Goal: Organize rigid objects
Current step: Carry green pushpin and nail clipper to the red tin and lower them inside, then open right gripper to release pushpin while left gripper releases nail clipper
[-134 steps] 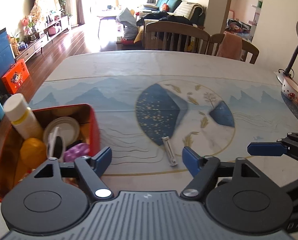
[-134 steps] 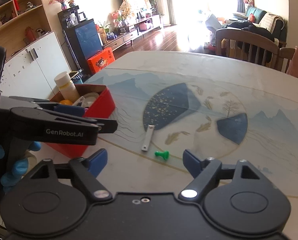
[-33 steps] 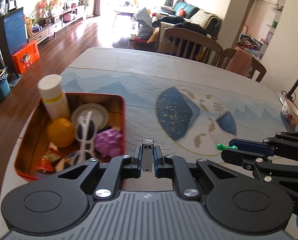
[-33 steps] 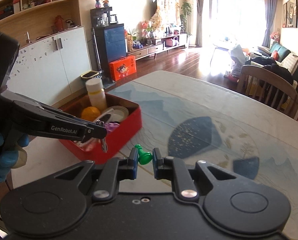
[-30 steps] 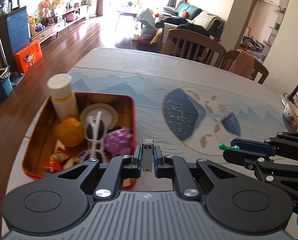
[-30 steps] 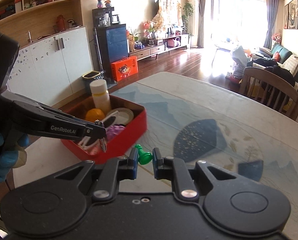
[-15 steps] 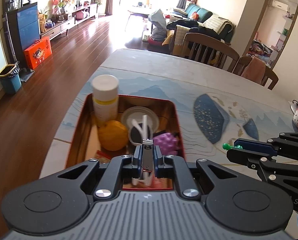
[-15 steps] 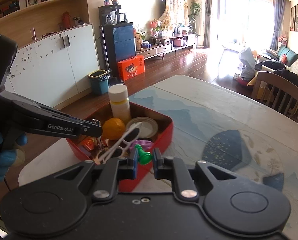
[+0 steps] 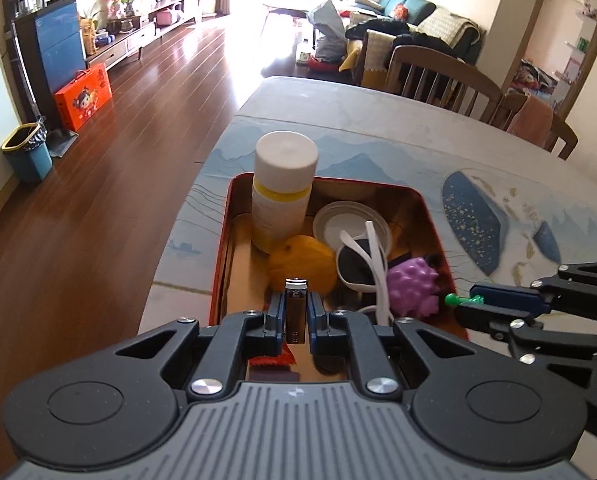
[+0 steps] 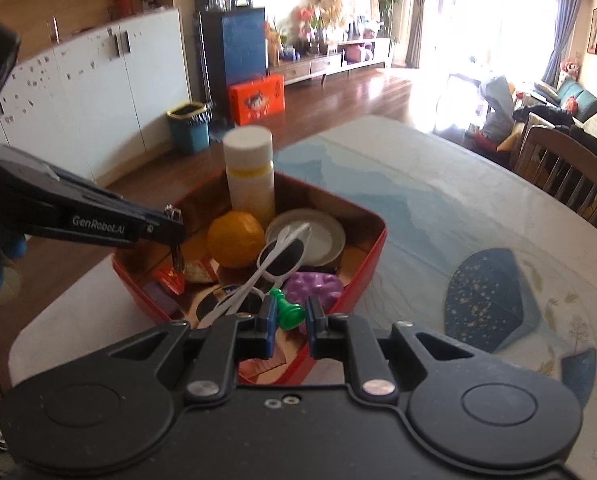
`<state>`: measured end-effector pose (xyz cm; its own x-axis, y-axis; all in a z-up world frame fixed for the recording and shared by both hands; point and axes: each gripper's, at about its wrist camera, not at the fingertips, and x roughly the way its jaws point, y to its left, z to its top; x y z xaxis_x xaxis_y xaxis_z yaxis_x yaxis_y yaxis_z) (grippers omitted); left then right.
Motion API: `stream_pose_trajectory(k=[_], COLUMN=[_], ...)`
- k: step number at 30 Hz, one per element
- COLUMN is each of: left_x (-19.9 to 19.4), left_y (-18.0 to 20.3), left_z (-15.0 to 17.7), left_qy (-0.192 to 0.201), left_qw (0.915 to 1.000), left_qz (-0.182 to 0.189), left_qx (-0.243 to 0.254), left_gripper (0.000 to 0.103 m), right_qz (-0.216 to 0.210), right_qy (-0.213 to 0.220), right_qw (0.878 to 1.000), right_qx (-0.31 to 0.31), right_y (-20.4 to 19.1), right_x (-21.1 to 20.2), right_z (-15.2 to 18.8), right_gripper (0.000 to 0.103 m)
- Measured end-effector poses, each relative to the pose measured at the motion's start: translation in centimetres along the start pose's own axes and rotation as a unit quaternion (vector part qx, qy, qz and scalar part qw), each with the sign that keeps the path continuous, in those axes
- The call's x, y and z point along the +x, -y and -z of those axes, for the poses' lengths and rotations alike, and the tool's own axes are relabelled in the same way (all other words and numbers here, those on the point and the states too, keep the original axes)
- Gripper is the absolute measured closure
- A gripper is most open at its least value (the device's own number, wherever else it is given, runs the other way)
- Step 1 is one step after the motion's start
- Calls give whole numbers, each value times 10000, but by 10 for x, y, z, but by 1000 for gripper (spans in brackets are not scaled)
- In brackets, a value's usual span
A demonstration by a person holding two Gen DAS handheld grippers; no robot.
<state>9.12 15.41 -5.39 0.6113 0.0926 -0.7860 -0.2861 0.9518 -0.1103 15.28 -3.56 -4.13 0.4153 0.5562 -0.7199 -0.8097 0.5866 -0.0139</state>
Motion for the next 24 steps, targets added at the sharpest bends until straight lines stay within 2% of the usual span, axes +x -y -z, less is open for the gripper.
stream_pose_trajectory(k=[9, 16, 24], left_x=[28, 41, 43], left_y=[-5, -8, -8], left_z=[-2, -1, 2], left_qy=[-242, -473, -588], left_qw=[9993, 9984, 9979], left_qz=[-8, 57, 95], left_qx=[293, 304, 262], left_gripper=[92, 92, 92], right_qz=[92, 74, 48], right_qy=[-313, -427, -423], right_qw=[9994, 9990, 9991], right_qx=[-126, -120, -40], right_y=[-13, -17, -15], right_x=[22, 30, 30], right_z=[2, 2, 0], right_gripper=[89, 89, 80])
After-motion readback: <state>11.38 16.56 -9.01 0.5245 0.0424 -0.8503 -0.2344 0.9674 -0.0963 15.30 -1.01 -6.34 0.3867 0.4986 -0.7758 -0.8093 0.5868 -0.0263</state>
